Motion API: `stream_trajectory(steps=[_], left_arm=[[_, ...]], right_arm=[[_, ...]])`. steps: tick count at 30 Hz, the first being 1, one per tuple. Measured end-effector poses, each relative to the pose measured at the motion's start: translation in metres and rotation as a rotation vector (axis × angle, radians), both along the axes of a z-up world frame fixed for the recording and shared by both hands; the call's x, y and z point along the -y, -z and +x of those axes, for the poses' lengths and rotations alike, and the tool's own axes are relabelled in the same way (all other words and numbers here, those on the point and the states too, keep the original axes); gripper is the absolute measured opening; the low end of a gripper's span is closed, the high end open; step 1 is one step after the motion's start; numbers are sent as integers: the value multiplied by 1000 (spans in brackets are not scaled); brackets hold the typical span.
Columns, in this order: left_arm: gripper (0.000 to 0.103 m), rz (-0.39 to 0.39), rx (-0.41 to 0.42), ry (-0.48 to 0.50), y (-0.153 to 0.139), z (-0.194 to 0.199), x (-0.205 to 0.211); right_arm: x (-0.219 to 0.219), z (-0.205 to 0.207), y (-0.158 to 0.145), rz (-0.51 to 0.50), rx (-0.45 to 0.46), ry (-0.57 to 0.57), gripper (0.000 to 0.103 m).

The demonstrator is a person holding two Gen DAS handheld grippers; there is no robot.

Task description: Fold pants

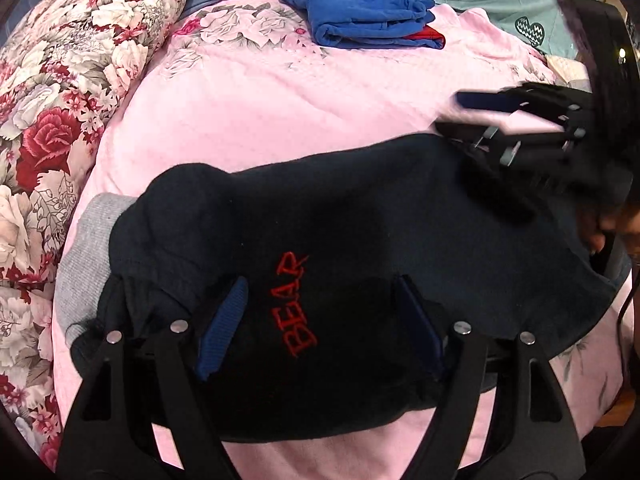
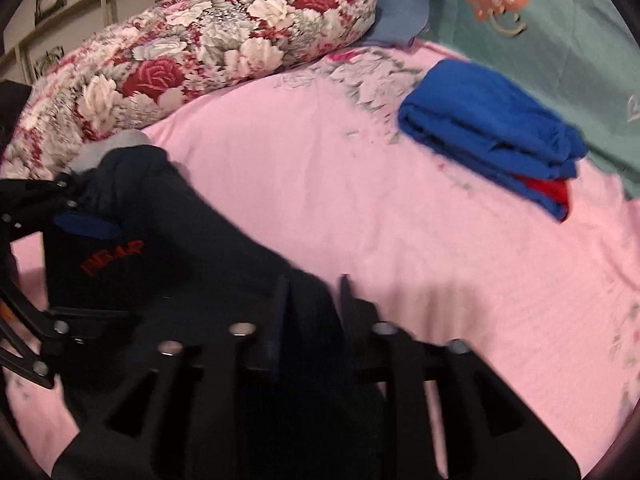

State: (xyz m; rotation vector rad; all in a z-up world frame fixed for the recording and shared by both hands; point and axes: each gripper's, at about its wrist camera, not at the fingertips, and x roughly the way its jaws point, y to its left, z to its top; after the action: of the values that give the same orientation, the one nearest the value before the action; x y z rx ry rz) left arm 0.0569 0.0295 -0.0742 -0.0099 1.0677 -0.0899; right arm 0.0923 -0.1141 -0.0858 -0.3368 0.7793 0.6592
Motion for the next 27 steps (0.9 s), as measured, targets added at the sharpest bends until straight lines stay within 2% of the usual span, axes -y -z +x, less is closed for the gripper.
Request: stream_trajectory(steps=[3,4,7,9,12,16,17,18,19,20,22,24,27], left_arm=[[77,-35,28,-21,-15,-7,-8],[77,-33,47,-29,-20,-10,-12],[77,15,74,-70,-25,-10,-22],[77,34,65,-117,-24,-11,-33],[77,21,41,-157,-20,-17,-50],[77,12,31,-153,-13,-23,-60],[77,20,27,-151,-10,-22,-61],[77,25,23,-150,-7,-20,-62],[78,23,20,-151,-4,-18,-64],[78,25,20,-151,-3,-17,-64],[78,43,19,-146,-2,-14,-65],[78,51,11,-147,0,-12,-68],[76,38,2,-149,-1,-12,-72]], right_arm=[[32,8,-18,4,25,157,47],[45,7,-25,59,-3,178,45],[57,1,-27,169,-117,135,36],[56,3,-22,187,-161,132,36],[53,13,-11,215,-223,128,36],[32,27,12,199,-344,92,35],[32,27,12,199,-344,92,31],[28,26,15,190,-338,77,22],[23,25,15,203,-368,21,8],[21,22,13,199,-370,-10,8],[12,10,10,122,-296,-60,5],[11,7,11,87,-253,-27,4],[22,7,0,107,-172,47,1]])
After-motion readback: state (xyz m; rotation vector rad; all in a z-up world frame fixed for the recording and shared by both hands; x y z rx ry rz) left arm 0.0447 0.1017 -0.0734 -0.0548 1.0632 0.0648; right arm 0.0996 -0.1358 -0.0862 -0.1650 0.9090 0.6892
